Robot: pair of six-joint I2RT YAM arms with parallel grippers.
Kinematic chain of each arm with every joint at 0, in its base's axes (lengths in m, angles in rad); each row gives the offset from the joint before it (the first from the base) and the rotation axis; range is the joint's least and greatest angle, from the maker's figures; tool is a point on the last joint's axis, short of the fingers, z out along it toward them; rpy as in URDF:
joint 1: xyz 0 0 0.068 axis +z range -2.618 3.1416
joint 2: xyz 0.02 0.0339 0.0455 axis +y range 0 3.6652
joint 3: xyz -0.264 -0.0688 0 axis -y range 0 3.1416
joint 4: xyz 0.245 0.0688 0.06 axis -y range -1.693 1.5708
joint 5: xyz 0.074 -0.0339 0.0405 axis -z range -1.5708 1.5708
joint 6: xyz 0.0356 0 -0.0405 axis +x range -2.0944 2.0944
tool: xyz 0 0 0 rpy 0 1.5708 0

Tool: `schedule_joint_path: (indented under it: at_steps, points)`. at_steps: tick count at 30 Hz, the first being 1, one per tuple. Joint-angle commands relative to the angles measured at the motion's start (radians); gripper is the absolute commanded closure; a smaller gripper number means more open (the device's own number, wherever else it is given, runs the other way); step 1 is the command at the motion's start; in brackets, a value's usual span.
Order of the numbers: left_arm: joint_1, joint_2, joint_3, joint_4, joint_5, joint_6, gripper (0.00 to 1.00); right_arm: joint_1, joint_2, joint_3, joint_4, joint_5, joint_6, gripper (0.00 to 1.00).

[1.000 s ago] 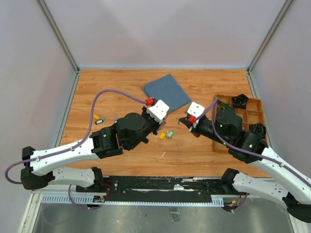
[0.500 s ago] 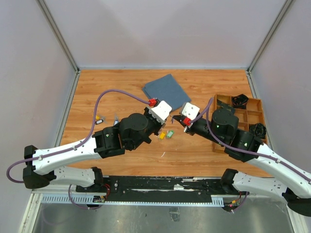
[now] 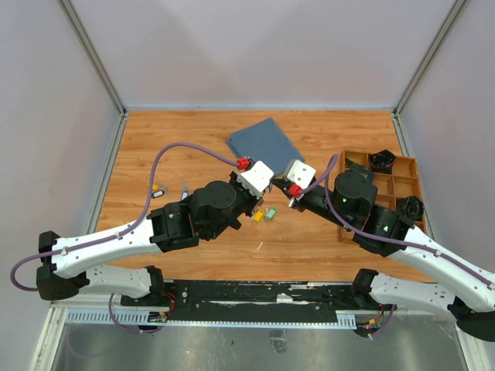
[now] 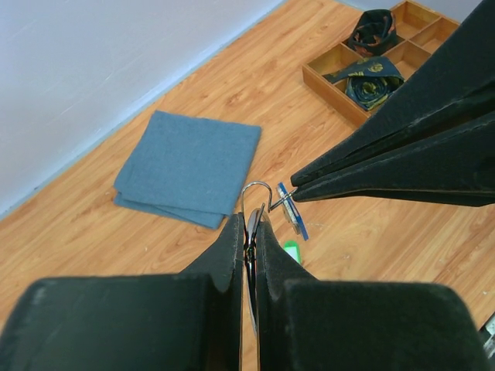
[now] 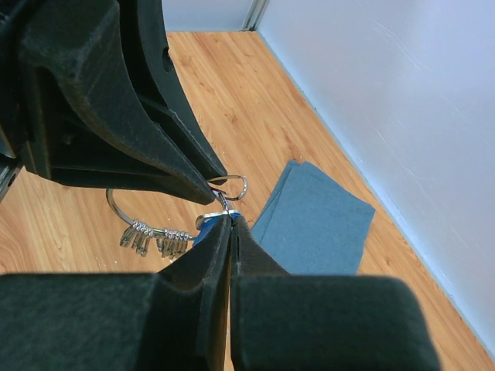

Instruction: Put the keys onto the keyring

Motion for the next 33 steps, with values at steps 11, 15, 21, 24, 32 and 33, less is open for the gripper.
schedule_joint_path:
  at_steps: [11, 15, 21, 24, 32, 33]
  points:
    - [-0.006, -0.012, 0.036, 0.032, 0.003, -0.006, 1.00, 0.012, 0.021, 0.018, 0.050, 0.027, -0.005, 1.00]
    - [-0.007, -0.013, 0.035, 0.030, 0.002, -0.006, 1.00, 0.012, 0.028, 0.022, 0.052, 0.033, -0.001, 1.00]
    - [-0.007, -0.013, 0.032, 0.031, 0.008, -0.005, 0.99, 0.012, 0.028, 0.020, 0.059, 0.060, 0.008, 1.00]
    - [-0.008, -0.012, 0.031, 0.030, 0.010, -0.006, 0.99, 0.012, 0.023, 0.019, 0.064, 0.080, 0.011, 1.00]
    - [-0.007, -0.012, 0.026, 0.031, 0.016, -0.004, 0.99, 0.012, 0.011, 0.017, 0.082, 0.094, 0.017, 1.00]
    - [-0.007, -0.012, 0.026, 0.031, 0.016, -0.003, 0.99, 0.012, 0.009, 0.016, 0.084, 0.096, 0.018, 1.00]
